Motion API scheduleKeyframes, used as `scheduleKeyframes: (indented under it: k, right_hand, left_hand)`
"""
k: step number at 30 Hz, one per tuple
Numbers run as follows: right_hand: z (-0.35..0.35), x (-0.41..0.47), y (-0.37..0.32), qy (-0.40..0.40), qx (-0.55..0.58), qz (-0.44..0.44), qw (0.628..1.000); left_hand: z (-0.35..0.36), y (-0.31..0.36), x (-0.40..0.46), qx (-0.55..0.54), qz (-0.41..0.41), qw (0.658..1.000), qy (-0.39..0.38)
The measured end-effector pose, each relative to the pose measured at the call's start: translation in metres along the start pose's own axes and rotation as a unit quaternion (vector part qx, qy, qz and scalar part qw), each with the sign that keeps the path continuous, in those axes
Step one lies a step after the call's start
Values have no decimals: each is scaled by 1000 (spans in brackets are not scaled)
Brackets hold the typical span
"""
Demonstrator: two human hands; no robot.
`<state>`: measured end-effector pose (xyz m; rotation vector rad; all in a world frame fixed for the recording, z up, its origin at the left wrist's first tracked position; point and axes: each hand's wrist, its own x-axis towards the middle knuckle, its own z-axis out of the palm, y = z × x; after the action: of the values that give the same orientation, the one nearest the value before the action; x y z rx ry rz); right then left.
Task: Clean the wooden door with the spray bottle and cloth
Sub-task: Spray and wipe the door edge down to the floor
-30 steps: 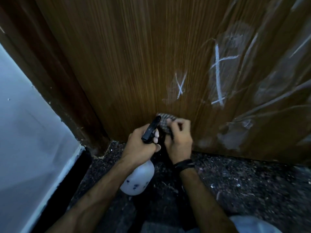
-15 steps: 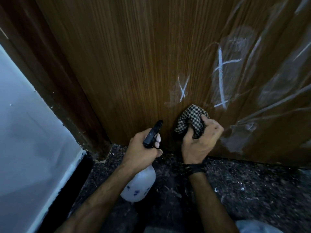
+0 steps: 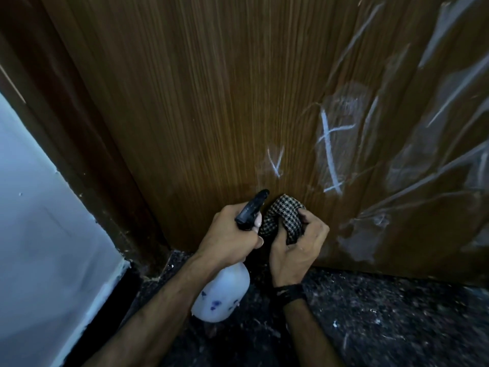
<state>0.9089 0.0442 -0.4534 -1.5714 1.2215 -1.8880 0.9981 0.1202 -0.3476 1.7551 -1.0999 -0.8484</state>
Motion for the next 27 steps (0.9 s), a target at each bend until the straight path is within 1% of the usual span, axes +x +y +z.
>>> scheduleKeyframes:
  k: [3, 6, 9, 12, 14, 16, 18, 20, 22, 25, 27]
  right_hand:
    - [-2, 9, -9, 21, 6, -24, 999]
    - [2, 28, -25, 9, -9, -89, 996]
    - [10, 54, -56, -1, -10, -153, 988]
    - [17, 80, -84, 5, -6, -195, 981]
    - [19, 85, -79, -3, -18, -254, 967]
    - [22, 74, -52, -22, -77, -329, 941]
    - [24, 52, -16, -62, -120, -363, 922]
    - [22, 29, 7, -99, -123, -344, 925]
    - [17, 15, 15, -104, -109, -293, 944]
    - [16, 12, 7, -84, -76, -201, 973]
    - [17, 9, 5, -43, -62, -128, 989]
  left_hand:
    - [-3, 6, -2, -17, 1, 1000, -15]
    - [-9, 12, -4, -23, 10, 1000, -10]
    - [-17, 21, -7, -7, 32, 999, -9]
    - [-26, 30, -12, -20, 47, 999, -9]
    - [-31, 33, -15, -48, 51, 998, -5]
    - [-36, 35, -17, -72, 45, 996, -2]
    - [-38, 35, -19, -78, 36, 996, 0]
    - [-37, 31, -20, -68, 26, 997, 2]
    - [-35, 26, -21, -57, 17, 998, 0]
    - [-32, 21, -23, -58, 8, 998, -4]
    - [-27, 16, -23, -49, -1, 999, -14]
